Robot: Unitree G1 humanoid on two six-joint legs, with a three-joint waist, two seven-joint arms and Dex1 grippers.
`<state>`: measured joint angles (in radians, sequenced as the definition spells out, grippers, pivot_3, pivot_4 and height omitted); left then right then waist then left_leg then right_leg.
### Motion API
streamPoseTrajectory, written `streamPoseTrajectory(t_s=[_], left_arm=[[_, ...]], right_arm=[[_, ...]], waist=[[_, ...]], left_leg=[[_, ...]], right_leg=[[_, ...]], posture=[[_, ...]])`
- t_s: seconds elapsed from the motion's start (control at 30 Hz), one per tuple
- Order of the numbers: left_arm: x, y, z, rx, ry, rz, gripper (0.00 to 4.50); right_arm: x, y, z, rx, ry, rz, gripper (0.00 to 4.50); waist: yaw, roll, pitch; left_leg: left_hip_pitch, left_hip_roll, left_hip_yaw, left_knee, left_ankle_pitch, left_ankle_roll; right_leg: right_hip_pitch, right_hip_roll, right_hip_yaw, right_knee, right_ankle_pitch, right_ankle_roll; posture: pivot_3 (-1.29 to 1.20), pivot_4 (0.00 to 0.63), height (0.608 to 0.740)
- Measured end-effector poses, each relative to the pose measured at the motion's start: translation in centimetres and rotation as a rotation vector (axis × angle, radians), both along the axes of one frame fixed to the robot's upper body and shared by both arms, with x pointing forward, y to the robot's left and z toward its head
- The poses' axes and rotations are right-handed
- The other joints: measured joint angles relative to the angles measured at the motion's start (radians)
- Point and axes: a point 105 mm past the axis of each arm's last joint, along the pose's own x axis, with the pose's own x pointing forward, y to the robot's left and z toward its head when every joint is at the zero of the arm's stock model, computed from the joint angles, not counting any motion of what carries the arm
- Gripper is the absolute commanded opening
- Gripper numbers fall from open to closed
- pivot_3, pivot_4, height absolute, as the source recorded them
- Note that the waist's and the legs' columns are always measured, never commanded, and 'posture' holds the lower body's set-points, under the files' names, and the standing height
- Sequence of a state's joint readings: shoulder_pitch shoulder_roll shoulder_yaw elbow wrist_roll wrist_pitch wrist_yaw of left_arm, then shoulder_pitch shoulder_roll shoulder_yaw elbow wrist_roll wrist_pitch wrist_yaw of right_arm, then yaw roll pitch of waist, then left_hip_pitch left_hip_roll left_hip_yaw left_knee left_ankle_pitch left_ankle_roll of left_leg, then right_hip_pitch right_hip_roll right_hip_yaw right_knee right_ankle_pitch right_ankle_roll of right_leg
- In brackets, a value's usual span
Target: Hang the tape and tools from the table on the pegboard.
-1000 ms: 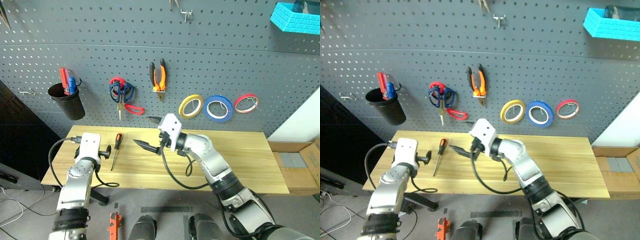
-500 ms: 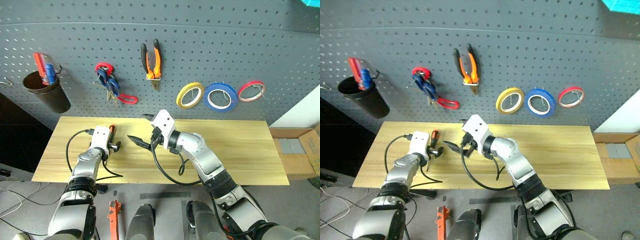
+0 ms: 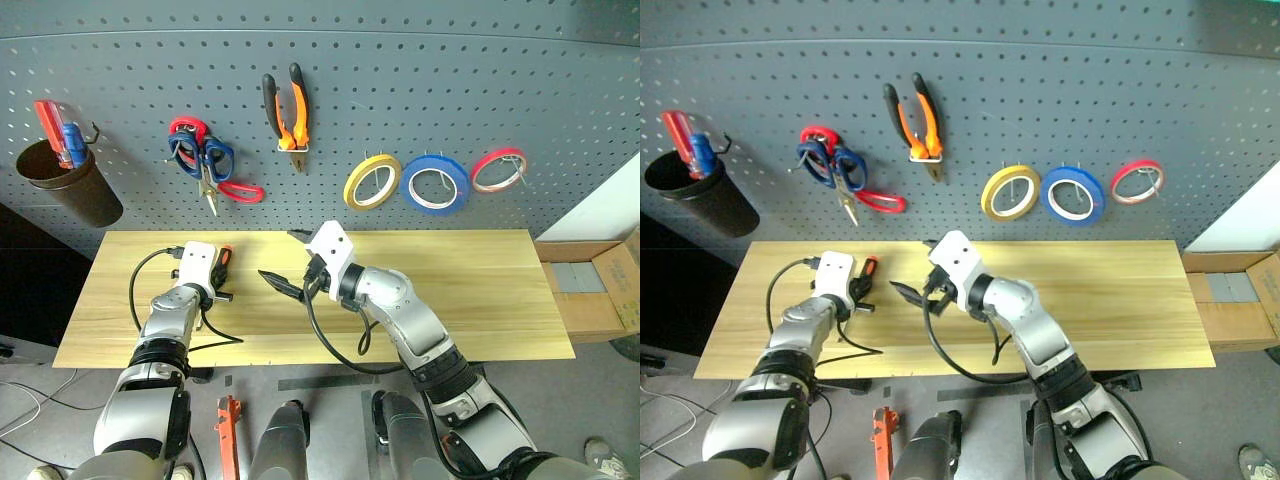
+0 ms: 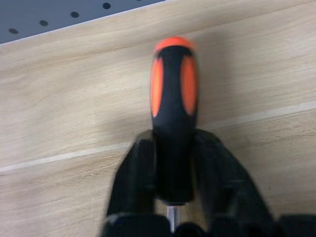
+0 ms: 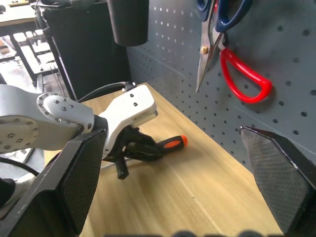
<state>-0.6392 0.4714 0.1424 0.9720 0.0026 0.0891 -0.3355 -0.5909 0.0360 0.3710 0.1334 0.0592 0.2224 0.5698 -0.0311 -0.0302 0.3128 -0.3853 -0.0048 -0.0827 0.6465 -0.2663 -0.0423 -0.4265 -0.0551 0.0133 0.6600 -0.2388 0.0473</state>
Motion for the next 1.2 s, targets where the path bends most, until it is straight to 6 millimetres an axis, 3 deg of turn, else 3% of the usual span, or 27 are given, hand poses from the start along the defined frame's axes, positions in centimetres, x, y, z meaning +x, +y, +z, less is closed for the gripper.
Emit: streamPoseTrajectory(t_s=[0.13, 0.33, 0.4, 0.5, 0.7, 0.83, 1.0, 1.2], left_arm=[[-0.5, 0.0, 0.0, 0.042, -0.011, -0.008, 0.6], [-5.0, -1.9, 0.2, 0.131, -0.048, -0.072, 0.6], [-6.0, -2.7, 1.4, 0.139, -0.077, -0.07, 0.6], [-6.9, -3.6, 5.3, 0.225, -0.204, -0.047, 0.6], [-5.9, -1.2, 20.8, 0.466, -0.7, 0.108, 0.6], [-5.0, -1.0, 27.2, 0.545, -0.908, 0.102, 0.6], [-3.7, 1.1, 31.5, 0.559, -1.024, 0.168, 0.6], [-1.0, 3.4, 31.8, 0.471, -1.003, 0.214, 0.6]], right_arm=[[0.0, -0.1, 0.6, 0.003, -0.028, 0.012, 4.5], [-0.9, -2.1, 1.1, 0.04, -0.043, 0.071, 4.5], [-1.4, -2.4, 1.3, 0.043, -0.073, 0.099, 4.5], [-2.2, -2.6, 2.4, 0.099, -0.098, 0.136, 4.5], [-2.7, -1.6, 8.7, 0.361, -0.156, 0.187, 4.5], [-2.8, -1.0, 12.3, 0.451, -0.236, 0.19, 4.5], [-1.1, -1.5, 12.8, 0.481, -0.234, 0.117, 4.5], [-0.2, -2.0, 13.5, 0.494, -0.266, 0.053, 4.5]], waist=[[-0.001, -0.001, -0.001], [0.005, -0.007, -0.006], [0.01, -0.009, -0.009], [0.023, -0.013, -0.017], [0.05, -0.016, -0.059], [0.059, -0.018, -0.097], [0.062, -0.02, -0.116], [0.056, -0.02, -0.118]], left_leg=[[0.0, 0.0, 0.0, -0.001, 0.0, 0.0], [-0.017, 0.001, -0.002, 0.0, 0.003, -0.012], [-0.017, 0.001, -0.001, 0.0, 0.004, -0.013], [-0.017, 0.001, -0.001, -0.001, 0.004, -0.014], [-0.015, 0.003, -0.004, -0.001, 0.008, -0.02], [-0.014, 0.001, -0.003, -0.001, 0.008, -0.021], [-0.013, 0.001, -0.003, -0.001, 0.008, -0.02], [-0.013, 0.001, -0.002, -0.001, 0.009, -0.02]], right_leg=[[0.0, 0.0, 0.0, -0.001, 0.0, 0.0], [-0.02, -0.002, 0.002, 0.001, 0.001, -0.001], [-0.02, -0.002, 0.001, 0.001, 0.001, -0.001], [-0.018, -0.002, 0.0, 0.001, 0.001, -0.001], [-0.016, 0.001, -0.006, 0.001, 0.003, -0.005], [-0.014, 0.001, -0.006, 0.0, 0.003, -0.005], [-0.013, 0.001, -0.006, 0.0, 0.003, -0.005], [-0.015, 0.001, -0.006, 0.003, 0.003, -0.005]], posture=[[0.07, 0.3, 0.74], [0.11, 0.231, 0.74], [0.14, 0.197, 0.74], [0.17, 0.16, 0.74], [0.19, 0.104, 0.74], [0.19, 0.087, 0.74], [0.17, 0.08, 0.74], [0.15, 0.134, 0.74]])
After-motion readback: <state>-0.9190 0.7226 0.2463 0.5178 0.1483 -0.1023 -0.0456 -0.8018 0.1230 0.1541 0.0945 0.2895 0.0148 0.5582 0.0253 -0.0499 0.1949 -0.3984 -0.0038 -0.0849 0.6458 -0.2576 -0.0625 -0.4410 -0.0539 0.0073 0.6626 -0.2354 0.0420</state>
